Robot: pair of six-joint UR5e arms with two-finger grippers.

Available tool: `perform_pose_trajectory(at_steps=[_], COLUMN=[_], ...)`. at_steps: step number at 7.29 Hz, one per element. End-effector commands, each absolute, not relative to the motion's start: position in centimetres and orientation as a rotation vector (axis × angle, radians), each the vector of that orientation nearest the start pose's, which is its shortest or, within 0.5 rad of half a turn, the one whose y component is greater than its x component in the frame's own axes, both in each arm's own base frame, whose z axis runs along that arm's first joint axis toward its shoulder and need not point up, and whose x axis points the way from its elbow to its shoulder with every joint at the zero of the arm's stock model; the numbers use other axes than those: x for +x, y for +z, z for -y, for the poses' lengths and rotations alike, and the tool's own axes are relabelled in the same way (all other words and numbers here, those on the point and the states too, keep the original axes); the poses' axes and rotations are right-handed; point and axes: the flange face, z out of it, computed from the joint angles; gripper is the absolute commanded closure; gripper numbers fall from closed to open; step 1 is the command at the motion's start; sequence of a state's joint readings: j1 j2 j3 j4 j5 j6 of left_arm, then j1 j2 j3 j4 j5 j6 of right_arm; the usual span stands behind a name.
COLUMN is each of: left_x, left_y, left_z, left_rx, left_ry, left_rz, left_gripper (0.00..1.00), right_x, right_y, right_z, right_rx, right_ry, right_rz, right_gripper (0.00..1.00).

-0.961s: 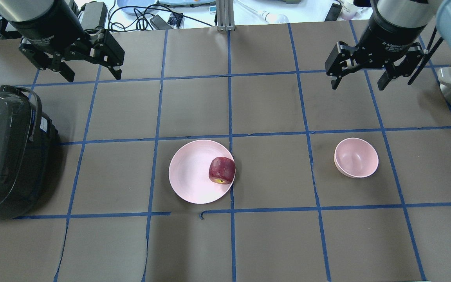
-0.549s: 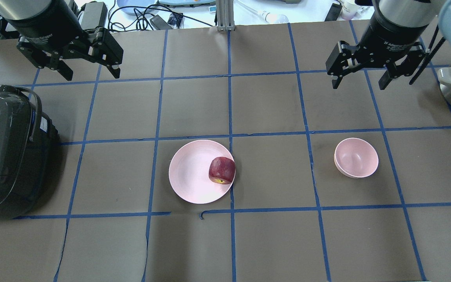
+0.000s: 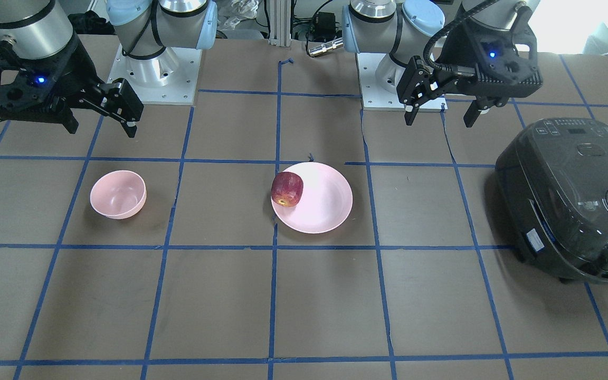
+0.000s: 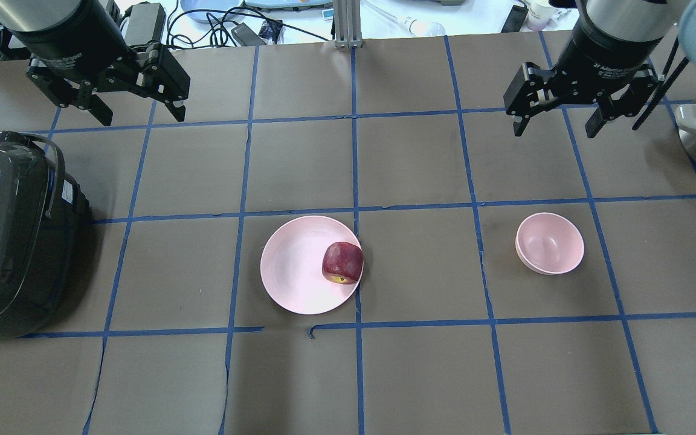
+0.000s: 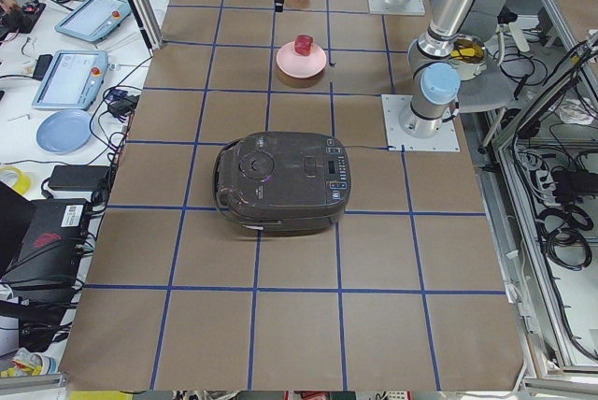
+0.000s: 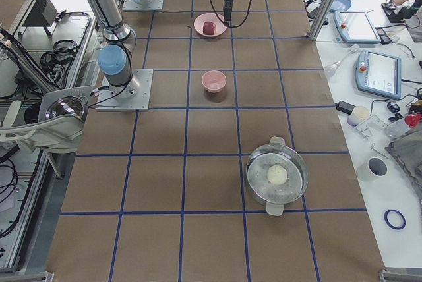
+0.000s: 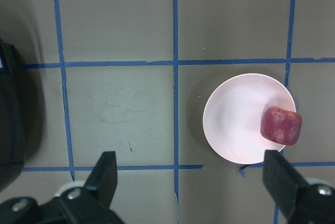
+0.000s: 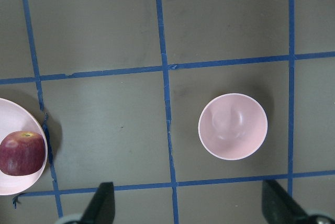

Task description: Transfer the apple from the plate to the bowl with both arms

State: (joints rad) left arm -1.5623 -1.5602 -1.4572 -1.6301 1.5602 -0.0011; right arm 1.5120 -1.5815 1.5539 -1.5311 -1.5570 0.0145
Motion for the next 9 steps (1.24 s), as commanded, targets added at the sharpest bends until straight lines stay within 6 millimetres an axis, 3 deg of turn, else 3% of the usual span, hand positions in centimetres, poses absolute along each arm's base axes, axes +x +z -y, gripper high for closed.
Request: perform_pose_trajectory(at_steps=[1,2,3,4,5,7,8,9], left_x=[-13.7,-14.2,-17.6,-21.4,-24.3,-30.2,-32.4,-33.1], left_y=[52.3,49.6,47.3,43.9,40.1,33.7,31.1,28.3], left_z=[50.2,51.0,50.7,50.6,49.9,46.8,45.7,45.0], left_rx=[-0.06,-0.059,0.002,-0.081,-0.137,-0.145,-0.129,-0.14], left_ry=[-0.039,0.02,0.003,-0.047,-0.053,0.088,0.102,0.168], left_rz=[-3.16,-3.17,-3.206,-3.212,-3.216,-3.175,-3.17,-3.155], left_gripper=[0.0,0.0,0.0,0.0,0.0,0.0,0.0,0.0], right_x=[10.5,10.4,9.5,7.6,3.9,-4.0,-4.7,-4.7], right_y=[49.7,49.5,48.9,48.3,46.8,42.0,38.7,34.9], right_z=[49.3,49.4,49.6,50.2,50.7,50.6,49.8,49.5], right_rx=[0.118,0.122,0.146,0.177,0.27,0.409,0.434,0.437], right_ry=[0.019,0.026,0.054,0.07,0.121,0.262,0.349,0.422], right_rz=[-3.127,-3.126,-3.124,-3.121,-3.106,-3.05,-3.018,-3.0], right_gripper=[0.0,0.0,0.0,0.0,0.0,0.0,0.0,0.0])
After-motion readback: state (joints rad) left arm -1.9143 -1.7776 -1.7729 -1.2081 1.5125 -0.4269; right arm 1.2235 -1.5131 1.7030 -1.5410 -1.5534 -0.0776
